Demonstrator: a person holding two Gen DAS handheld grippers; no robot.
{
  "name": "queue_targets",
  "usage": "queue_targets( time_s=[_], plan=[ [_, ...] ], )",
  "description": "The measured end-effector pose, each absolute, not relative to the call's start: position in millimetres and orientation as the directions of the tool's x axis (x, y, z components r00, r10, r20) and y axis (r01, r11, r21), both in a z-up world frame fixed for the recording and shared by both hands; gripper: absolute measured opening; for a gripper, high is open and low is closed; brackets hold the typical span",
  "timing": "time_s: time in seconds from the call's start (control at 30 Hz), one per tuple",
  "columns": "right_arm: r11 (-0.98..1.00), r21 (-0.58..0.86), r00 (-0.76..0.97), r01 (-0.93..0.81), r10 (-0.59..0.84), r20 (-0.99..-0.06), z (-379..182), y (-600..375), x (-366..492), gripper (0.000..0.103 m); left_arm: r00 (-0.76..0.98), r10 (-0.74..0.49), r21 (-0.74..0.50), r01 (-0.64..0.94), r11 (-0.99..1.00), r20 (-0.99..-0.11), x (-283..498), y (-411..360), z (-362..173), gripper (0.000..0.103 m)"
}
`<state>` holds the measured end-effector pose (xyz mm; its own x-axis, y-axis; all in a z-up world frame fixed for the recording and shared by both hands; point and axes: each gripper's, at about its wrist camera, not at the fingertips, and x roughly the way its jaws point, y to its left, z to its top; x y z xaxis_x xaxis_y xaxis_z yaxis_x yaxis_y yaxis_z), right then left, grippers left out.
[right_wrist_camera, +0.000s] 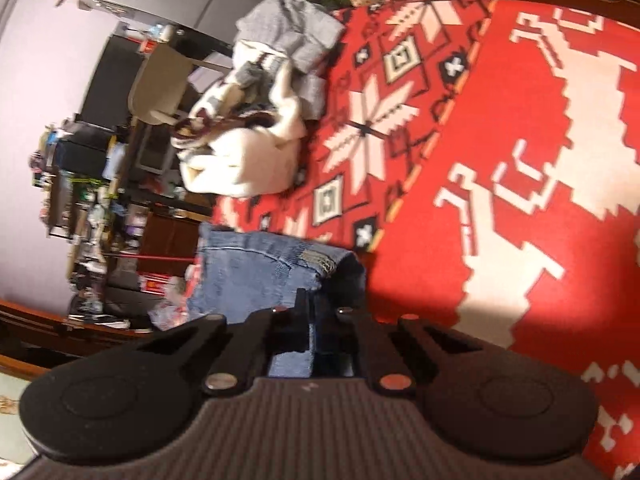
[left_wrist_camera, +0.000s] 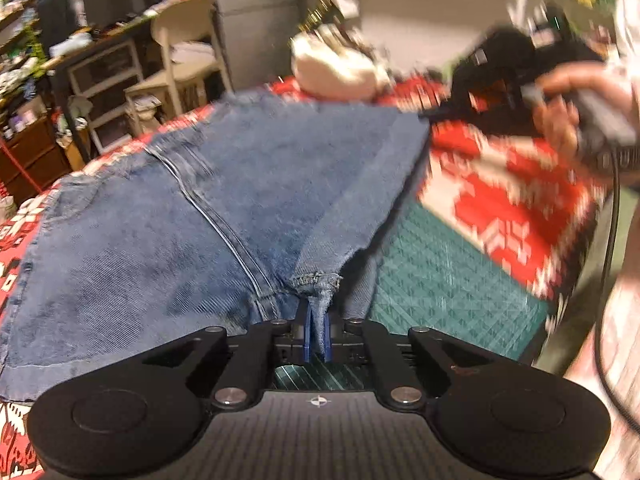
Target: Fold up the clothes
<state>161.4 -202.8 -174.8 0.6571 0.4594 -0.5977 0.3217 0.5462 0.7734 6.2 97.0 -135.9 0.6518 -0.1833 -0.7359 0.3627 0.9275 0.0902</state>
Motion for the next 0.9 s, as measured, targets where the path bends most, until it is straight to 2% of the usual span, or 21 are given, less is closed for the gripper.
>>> queue_targets(
  time_s=[0.1,0.23,0.37,0.4,0.43,0.5,0.63,0.8,0.9],
  plan=[
    [0.581,0.739,0.642,0.342,0.430,-0.635,-177,-205,158,0.002,0.645,-0.172,0.116,0.379,0.918,-0.745,6,93,-139,0.006],
    [0.627,0.697,0.665,0.348,0.359,-0.655,-169,-211,151,0.000,0.642,-0.187,0.090,0.373,0.924,-0.744,6,98,-138,0.006],
    [0.555,0.750,0.664,0.360,0.412,-0.624,-177,-220,150,0.000,0.640,-0.182,0.096,0.375,0.922,-0.747,7,95,-139,0.006],
    [0.530,0.769,0.664,0.358,0.434,-0.609,-179,-221,149,0.002,0.642,-0.179,0.105,0.377,0.920,-0.745,6,94,-139,0.006],
    [0.509,0.784,0.662,0.356,0.454,-0.596,-180,-221,148,0.008,0.646,-0.173,0.115,0.378,0.919,-0.743,5,93,-139,0.007],
    [0.501,0.793,0.652,0.348,0.478,-0.588,-181,-219,150,0.010,0.656,-0.159,0.139,0.378,0.915,-0.738,4,90,-139,0.011],
    [0.515,0.780,0.640,0.356,0.473,-0.605,-183,-218,153,0.029,0.665,-0.149,0.159,0.379,0.912,-0.731,3,88,-139,0.015],
    [0.482,0.796,0.645,0.367,0.485,-0.591,-189,-218,155,0.033,0.669,-0.156,0.147,0.373,0.916,-0.727,3,89,-138,0.024],
    [0.459,0.807,0.649,0.371,0.493,-0.579,-192,-218,157,0.034,0.668,-0.161,0.133,0.367,0.921,-0.727,4,90,-137,0.025]
  ],
)
